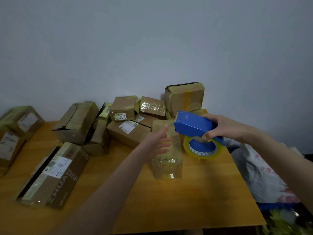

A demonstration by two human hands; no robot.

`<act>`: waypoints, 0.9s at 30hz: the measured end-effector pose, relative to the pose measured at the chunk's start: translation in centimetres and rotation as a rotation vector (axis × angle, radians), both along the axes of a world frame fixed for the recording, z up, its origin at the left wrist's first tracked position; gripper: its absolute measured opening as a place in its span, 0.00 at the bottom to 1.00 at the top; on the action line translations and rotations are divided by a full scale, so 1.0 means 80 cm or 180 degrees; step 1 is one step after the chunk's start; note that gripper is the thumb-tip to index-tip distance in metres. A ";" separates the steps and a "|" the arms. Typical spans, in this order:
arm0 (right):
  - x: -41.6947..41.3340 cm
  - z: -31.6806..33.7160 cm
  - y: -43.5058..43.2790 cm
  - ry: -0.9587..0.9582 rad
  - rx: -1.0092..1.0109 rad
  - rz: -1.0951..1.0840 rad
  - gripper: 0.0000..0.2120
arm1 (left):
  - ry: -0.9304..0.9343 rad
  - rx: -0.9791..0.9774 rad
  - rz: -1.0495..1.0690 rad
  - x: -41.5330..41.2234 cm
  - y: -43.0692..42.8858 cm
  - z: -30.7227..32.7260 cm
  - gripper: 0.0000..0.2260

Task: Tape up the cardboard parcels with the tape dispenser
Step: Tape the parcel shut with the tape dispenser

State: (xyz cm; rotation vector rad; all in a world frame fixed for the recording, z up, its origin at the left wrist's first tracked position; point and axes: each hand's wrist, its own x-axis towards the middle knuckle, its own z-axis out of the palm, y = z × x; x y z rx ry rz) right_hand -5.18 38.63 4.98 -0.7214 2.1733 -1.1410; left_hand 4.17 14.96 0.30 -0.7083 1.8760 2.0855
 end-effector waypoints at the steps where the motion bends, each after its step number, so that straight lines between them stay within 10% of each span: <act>1: 0.000 0.001 -0.002 0.0049 0.0026 0.0082 0.29 | 0.0034 0.0039 0.0019 0.001 0.002 -0.001 0.22; 9: 0.010 0.001 -0.016 0.0746 0.0496 0.0739 0.40 | 0.0430 -0.0912 0.0392 0.017 0.003 -0.010 0.04; 27: 0.007 -0.024 0.029 0.0525 0.0820 0.0905 0.31 | 0.0108 -0.1254 0.0861 0.076 -0.056 -0.052 0.05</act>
